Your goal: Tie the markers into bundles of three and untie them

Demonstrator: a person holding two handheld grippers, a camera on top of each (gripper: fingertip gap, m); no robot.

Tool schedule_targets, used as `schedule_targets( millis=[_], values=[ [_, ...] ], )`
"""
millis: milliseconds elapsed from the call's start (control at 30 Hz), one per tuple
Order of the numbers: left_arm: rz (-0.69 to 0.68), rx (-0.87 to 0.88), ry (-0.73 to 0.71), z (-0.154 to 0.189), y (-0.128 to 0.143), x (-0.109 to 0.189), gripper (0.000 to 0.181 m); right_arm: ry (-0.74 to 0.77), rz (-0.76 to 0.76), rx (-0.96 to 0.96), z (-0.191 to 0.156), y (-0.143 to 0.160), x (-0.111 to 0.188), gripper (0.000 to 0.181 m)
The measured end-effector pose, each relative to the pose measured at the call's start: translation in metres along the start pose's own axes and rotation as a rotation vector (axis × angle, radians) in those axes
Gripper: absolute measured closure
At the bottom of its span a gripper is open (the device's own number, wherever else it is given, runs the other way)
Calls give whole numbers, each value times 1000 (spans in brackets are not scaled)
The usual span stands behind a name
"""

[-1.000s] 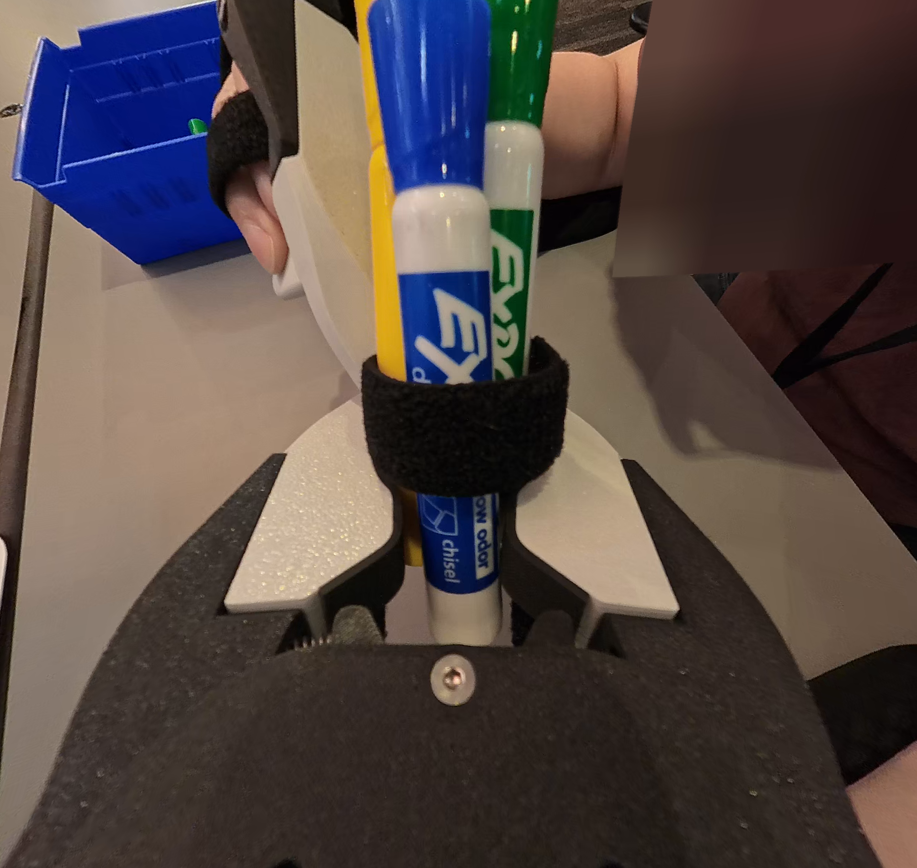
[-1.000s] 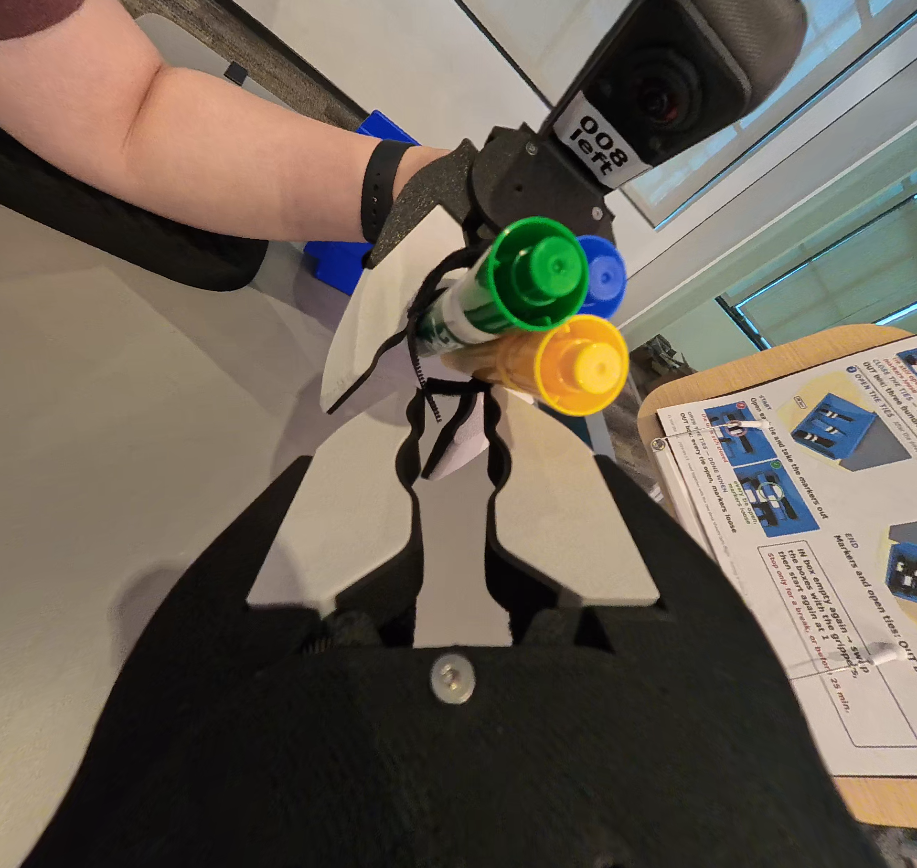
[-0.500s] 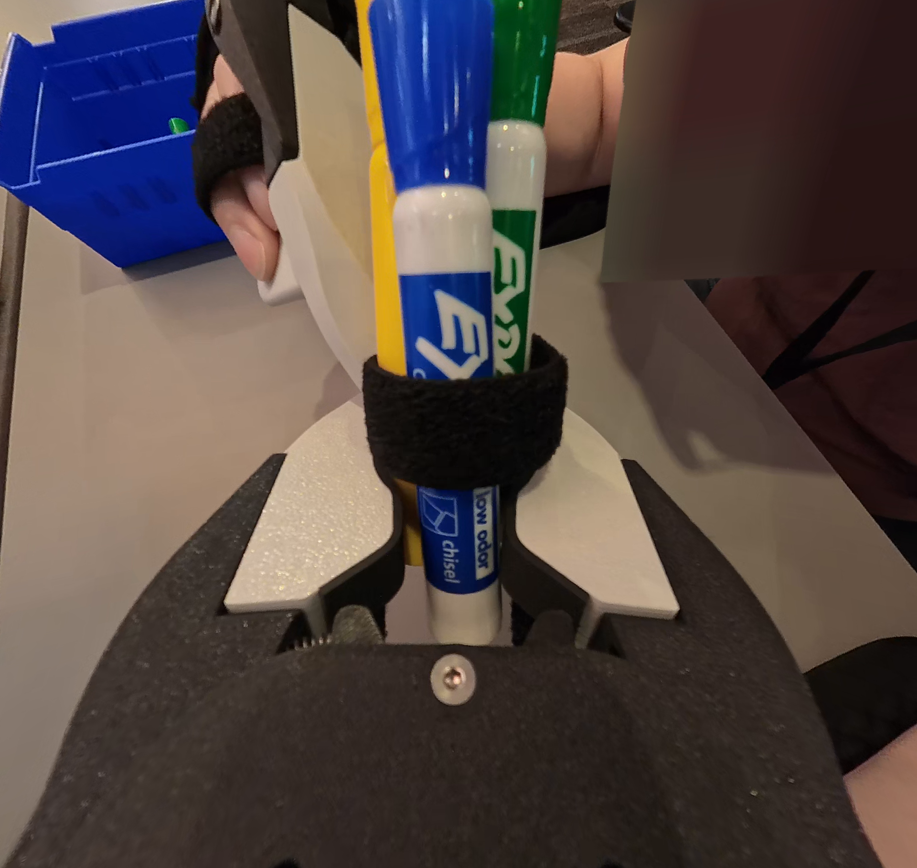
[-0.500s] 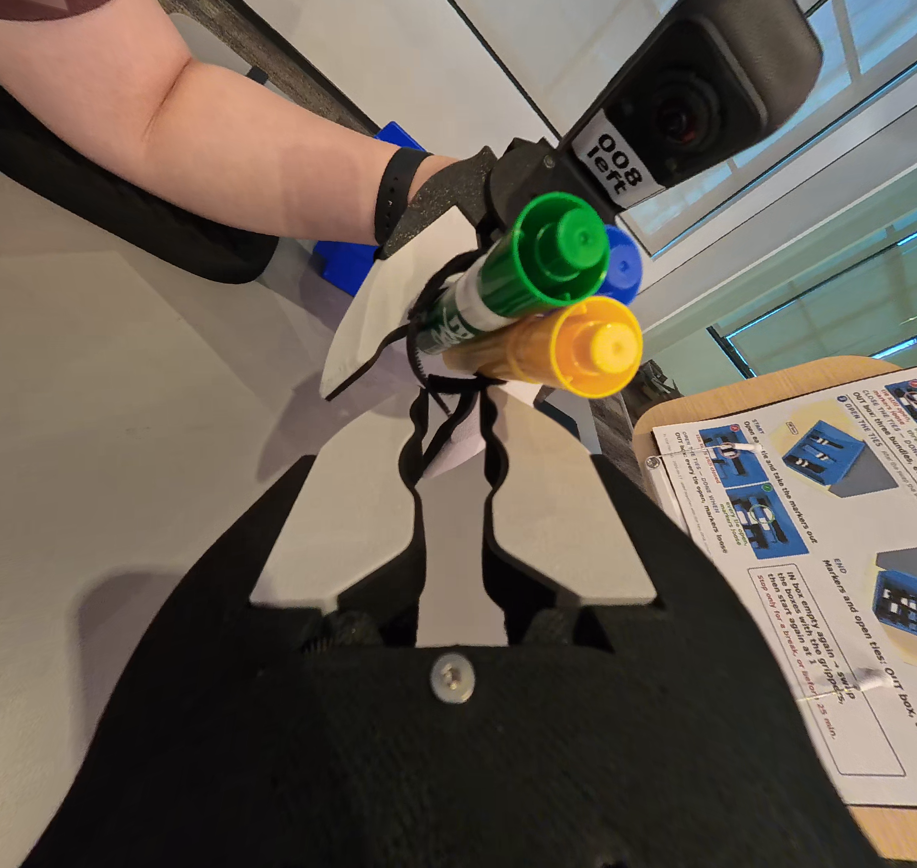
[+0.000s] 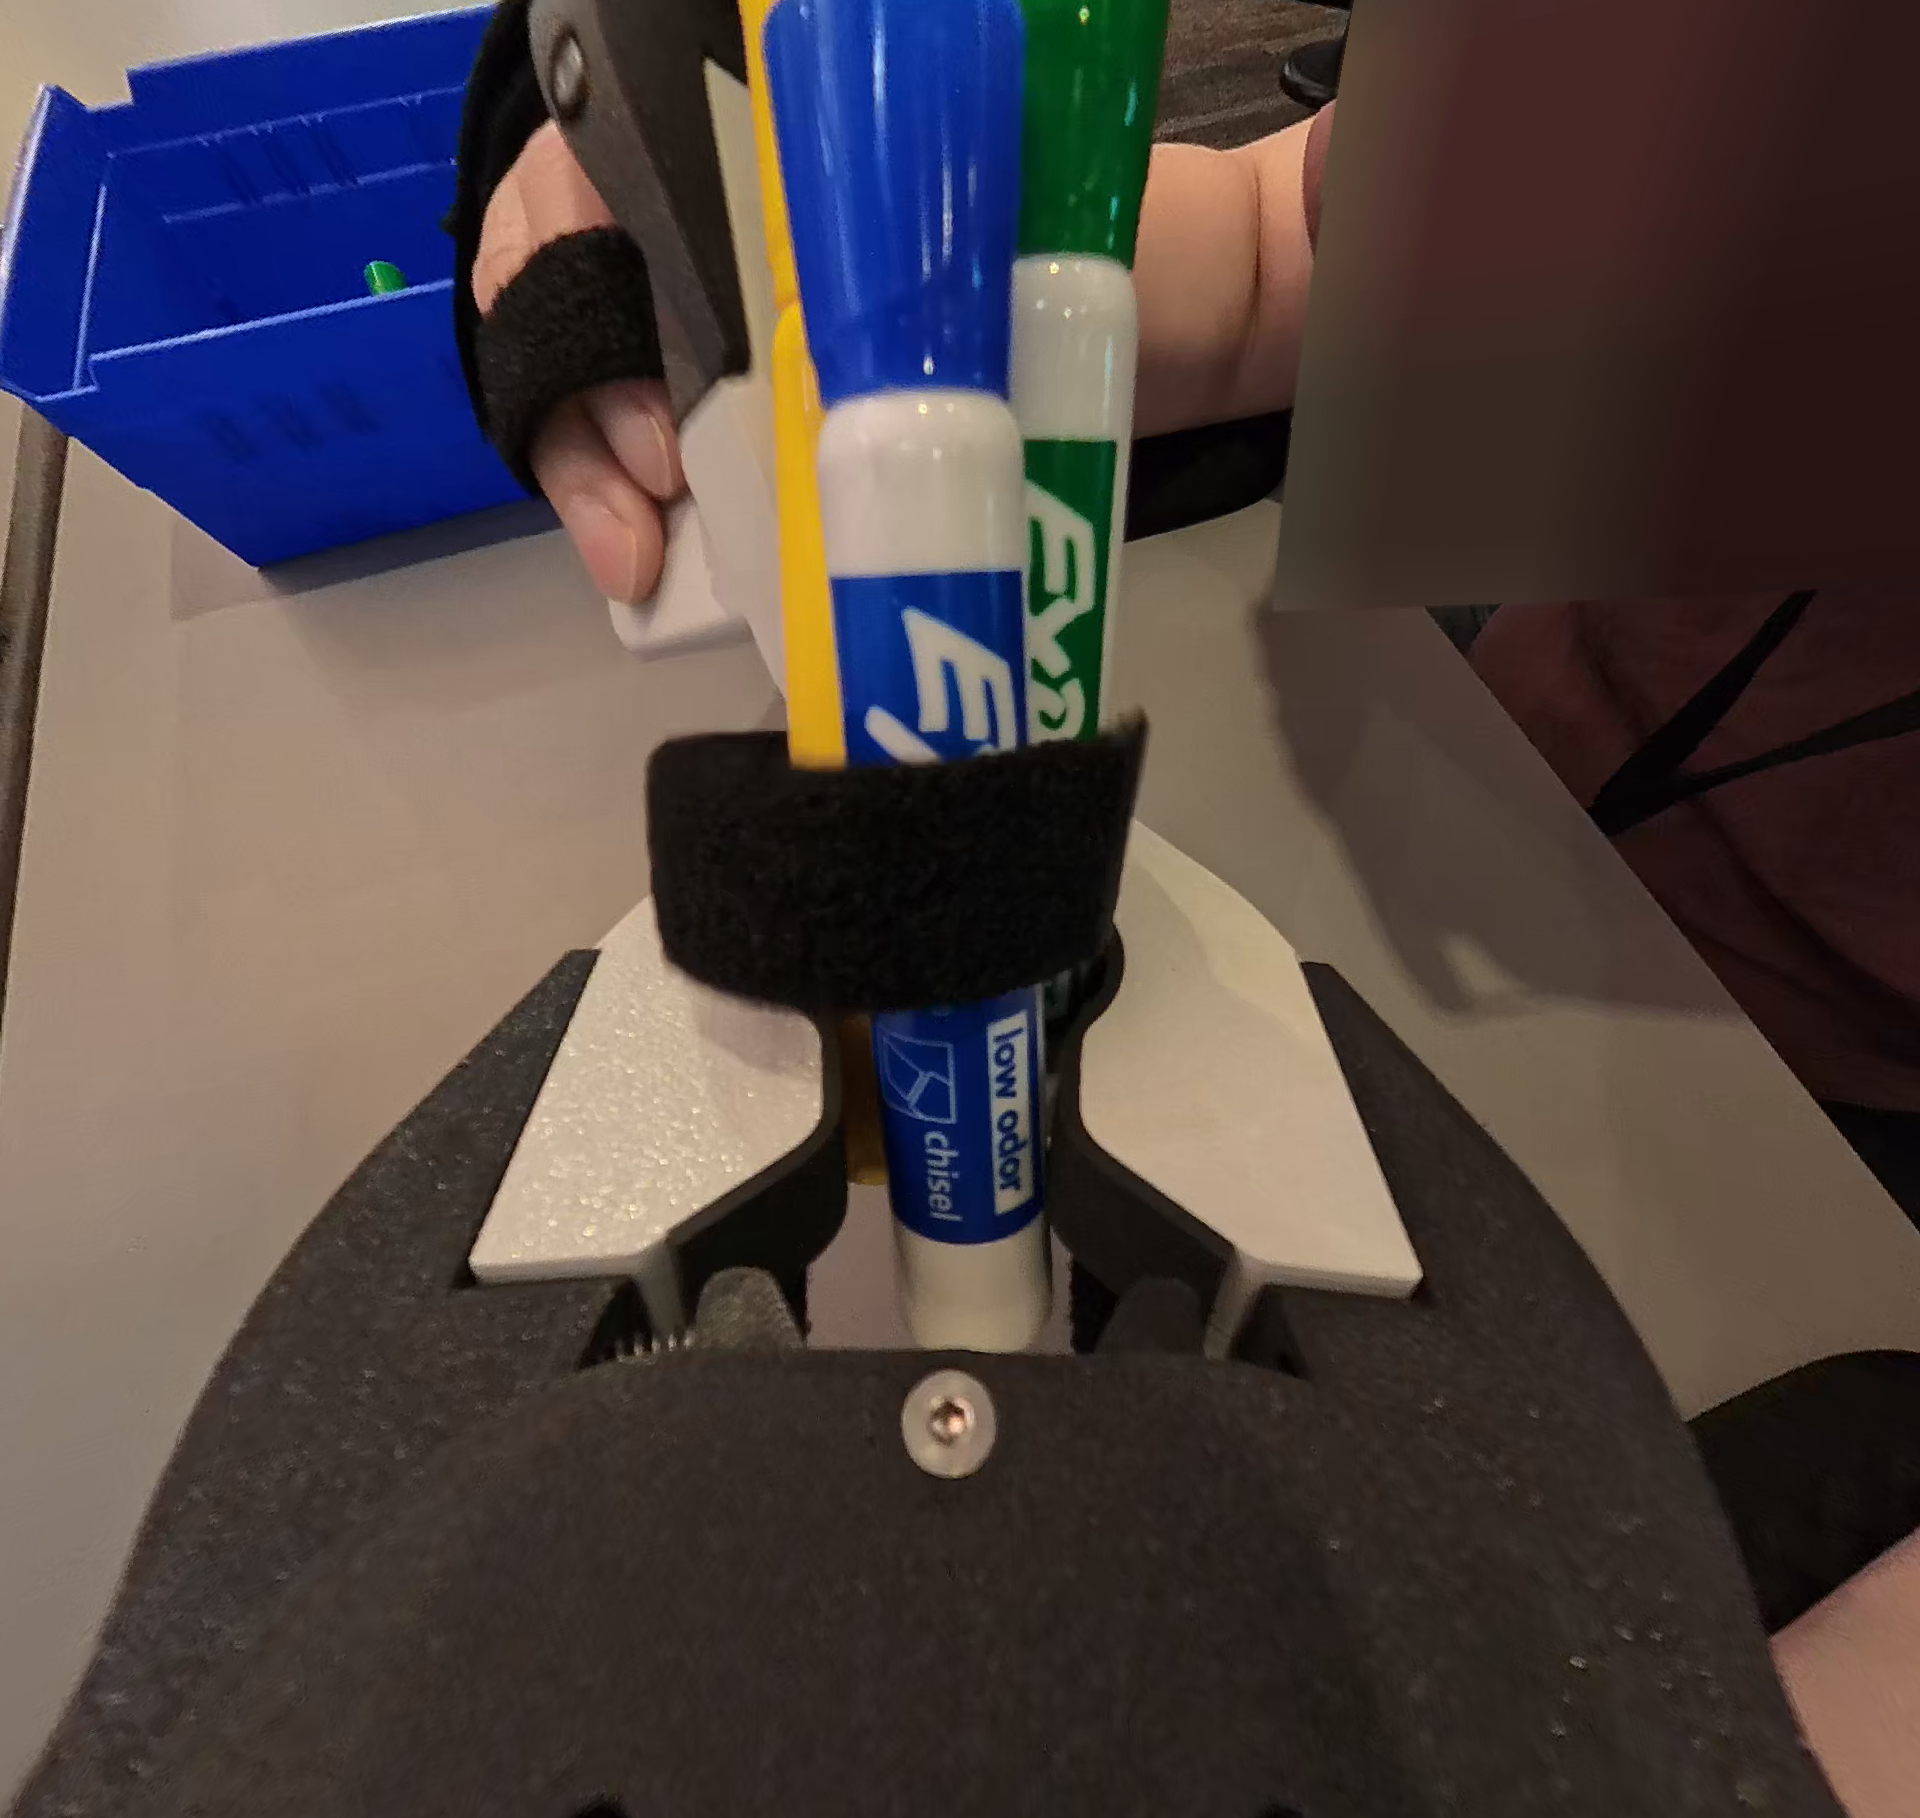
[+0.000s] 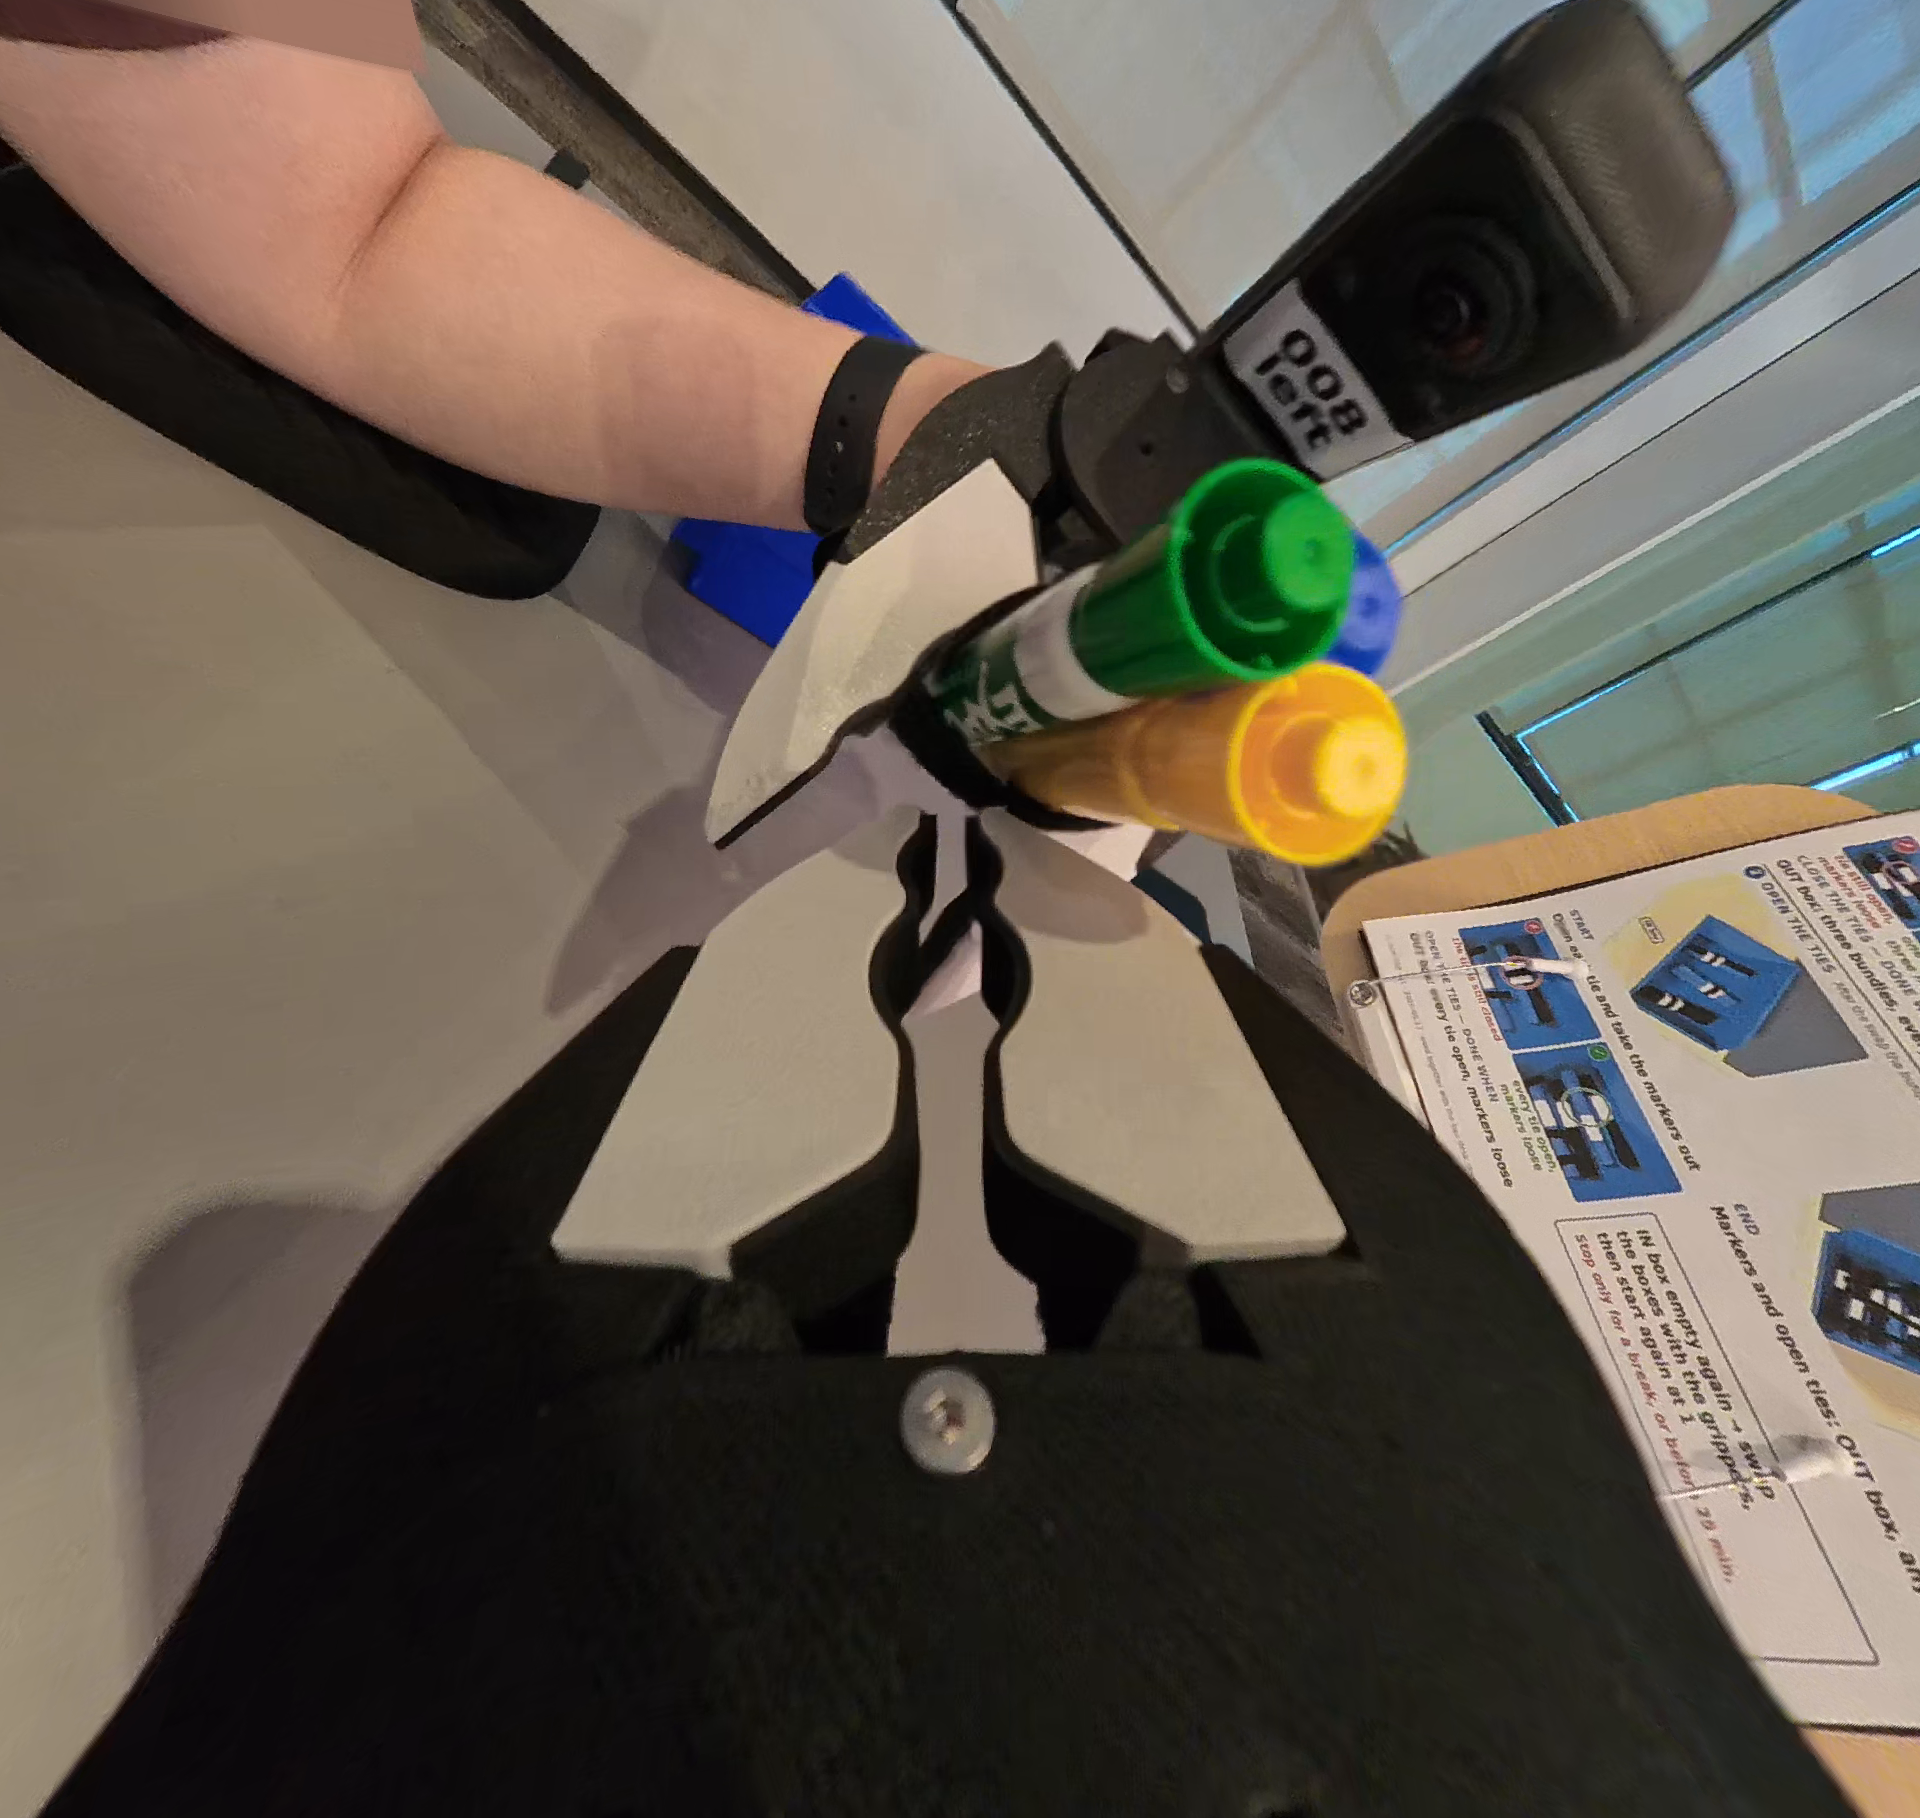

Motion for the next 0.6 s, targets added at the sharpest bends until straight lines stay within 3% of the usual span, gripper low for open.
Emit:
schedule_targets(
  millis=[167,300,600],
  values=[
    [57,8,12,1,-4,8,138,53,123,-138,12,-1,13,148],
    [43,2,1,0,-3,6,138,52,190,-204,17,0,19,150],
    [40,0,-10,0,-3,7,138,-6,152,-193,10,4,11,151]
  ],
)
Point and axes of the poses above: each gripper's, where its closed fingertips meet, x back along the fingers, y out of its underside, z = x × y across the jaws, the point moved 7 cm from there along x, back along the fingers, and after that the axes turned 8 degrees about x, right-handed, at the moved point
